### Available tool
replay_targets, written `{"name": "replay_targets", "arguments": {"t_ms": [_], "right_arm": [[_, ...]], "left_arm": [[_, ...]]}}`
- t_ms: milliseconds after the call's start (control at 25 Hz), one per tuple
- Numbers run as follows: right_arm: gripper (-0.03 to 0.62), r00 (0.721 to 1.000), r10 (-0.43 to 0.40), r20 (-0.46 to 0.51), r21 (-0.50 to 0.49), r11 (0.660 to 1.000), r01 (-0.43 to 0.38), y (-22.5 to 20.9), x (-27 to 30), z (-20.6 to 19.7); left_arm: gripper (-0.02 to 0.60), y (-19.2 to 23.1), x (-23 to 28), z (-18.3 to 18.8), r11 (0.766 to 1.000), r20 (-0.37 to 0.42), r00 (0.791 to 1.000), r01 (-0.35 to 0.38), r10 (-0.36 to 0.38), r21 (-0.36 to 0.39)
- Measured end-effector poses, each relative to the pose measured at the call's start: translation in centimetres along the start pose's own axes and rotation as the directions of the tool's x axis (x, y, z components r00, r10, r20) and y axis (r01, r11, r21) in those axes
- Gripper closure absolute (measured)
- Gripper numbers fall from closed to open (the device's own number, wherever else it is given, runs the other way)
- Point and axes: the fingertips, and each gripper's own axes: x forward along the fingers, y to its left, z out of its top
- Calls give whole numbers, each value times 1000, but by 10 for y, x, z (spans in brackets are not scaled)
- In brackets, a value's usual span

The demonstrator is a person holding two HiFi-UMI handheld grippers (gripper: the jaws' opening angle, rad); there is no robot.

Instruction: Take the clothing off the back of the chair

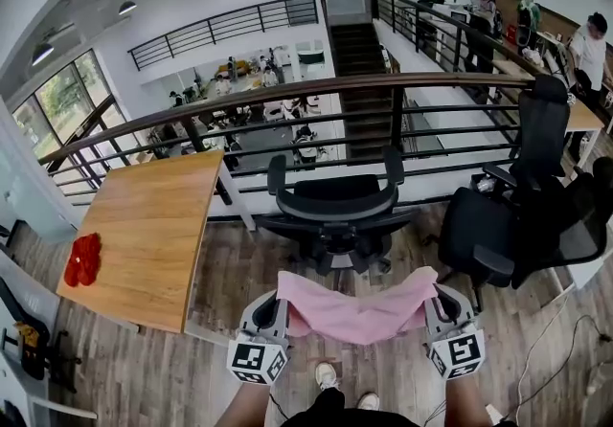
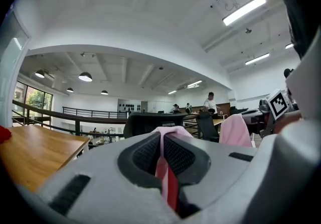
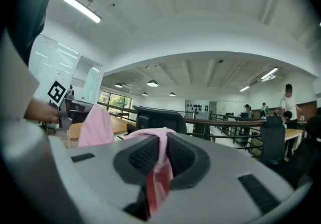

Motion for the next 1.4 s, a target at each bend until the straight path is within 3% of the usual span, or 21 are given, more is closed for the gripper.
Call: {"name": "replay_targets", "arguments": {"t_ms": [200,480,880,1400], "right_arm": [[556,1000,-10,-19,111,994,12,0,-7,-29],[556,998,11,-59,156,988,-2,7,-24,-51],[564,996,70,-59,68,995,-66,23,-43,-45],[565,998,57,-27,48,997,-56,22,-62,-34]], "left_arm": [[560,-6,-14,-27,999,-50,999,-17,15,-28],[560,-20,-41,-58,996,-94,995,-33,26,-80],[560,-38,-58,-59,995,-90,995,-43,35,-87],[560,-47,-68,-47,996,-67,997,-42,37,-73]]}}
